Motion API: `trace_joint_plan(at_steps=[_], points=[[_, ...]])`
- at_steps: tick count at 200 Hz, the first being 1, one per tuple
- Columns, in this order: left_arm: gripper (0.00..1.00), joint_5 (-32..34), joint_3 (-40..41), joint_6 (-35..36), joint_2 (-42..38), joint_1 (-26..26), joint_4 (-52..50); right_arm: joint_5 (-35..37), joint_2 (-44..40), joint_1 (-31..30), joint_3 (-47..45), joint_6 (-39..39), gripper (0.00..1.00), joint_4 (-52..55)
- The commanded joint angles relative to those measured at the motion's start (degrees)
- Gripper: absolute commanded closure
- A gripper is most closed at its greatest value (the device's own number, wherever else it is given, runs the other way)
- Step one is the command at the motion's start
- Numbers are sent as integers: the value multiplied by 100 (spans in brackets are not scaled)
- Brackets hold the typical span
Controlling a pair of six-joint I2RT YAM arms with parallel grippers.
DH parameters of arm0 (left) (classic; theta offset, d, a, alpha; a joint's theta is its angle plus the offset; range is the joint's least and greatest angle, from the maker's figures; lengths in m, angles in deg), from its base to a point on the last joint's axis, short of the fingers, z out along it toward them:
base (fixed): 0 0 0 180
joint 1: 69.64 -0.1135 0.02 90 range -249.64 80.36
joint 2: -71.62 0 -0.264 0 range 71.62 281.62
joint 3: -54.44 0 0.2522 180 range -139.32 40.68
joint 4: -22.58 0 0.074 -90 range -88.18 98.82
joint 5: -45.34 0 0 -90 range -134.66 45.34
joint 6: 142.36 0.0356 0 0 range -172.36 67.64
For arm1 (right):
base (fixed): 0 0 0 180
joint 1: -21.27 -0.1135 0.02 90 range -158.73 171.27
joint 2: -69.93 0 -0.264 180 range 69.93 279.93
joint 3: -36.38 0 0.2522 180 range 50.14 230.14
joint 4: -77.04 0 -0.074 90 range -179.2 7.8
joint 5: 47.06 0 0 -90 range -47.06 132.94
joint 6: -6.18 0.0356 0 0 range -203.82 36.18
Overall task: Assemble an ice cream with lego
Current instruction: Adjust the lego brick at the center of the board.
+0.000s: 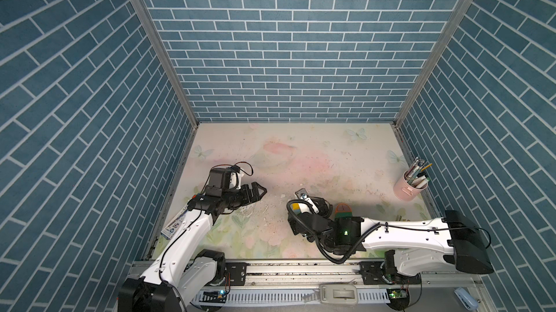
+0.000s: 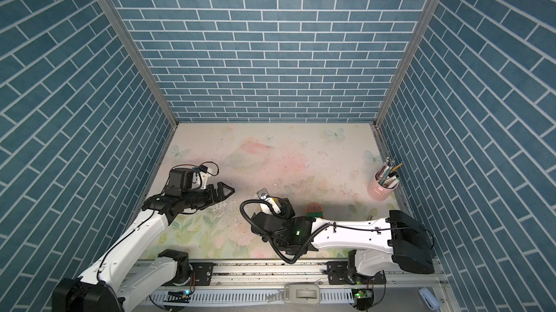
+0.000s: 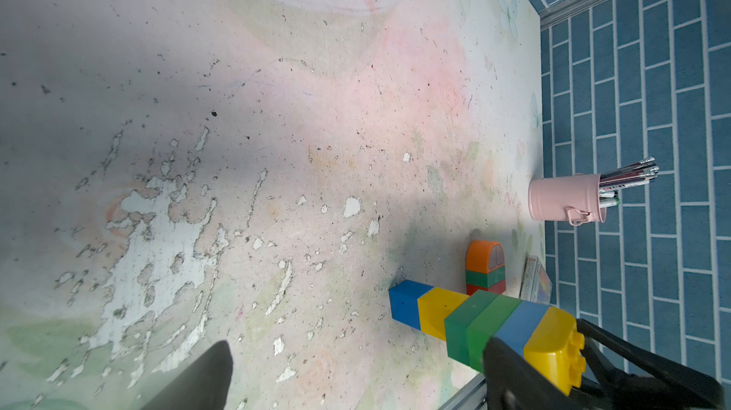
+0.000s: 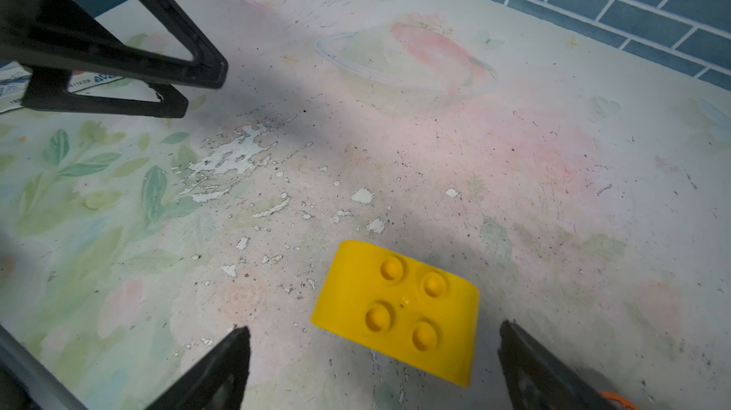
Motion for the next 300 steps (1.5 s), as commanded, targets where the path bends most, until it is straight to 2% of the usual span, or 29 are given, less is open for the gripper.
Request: trace_joint_plan(at_steps=[1, 81, 108, 196, 300], points=[[0, -47, -128, 114, -101, -55, -166, 484, 59, -40, -157, 473, 2, -404], [1, -36, -129, 121, -110, -81, -195, 650, 209, -42, -845, 657, 2, -1666], [0, -36, -128, 113, -111, -86, -190, 686, 275, -51, -1232, 512, 1, -2611], [0, 8, -148, 171, -127, -116, -310, 1120, 692, -43, -1375, 444, 3, -3202], [0, 23, -130, 168, -143, -134, -342, 1197, 858, -38, -1535, 308, 16, -3590]])
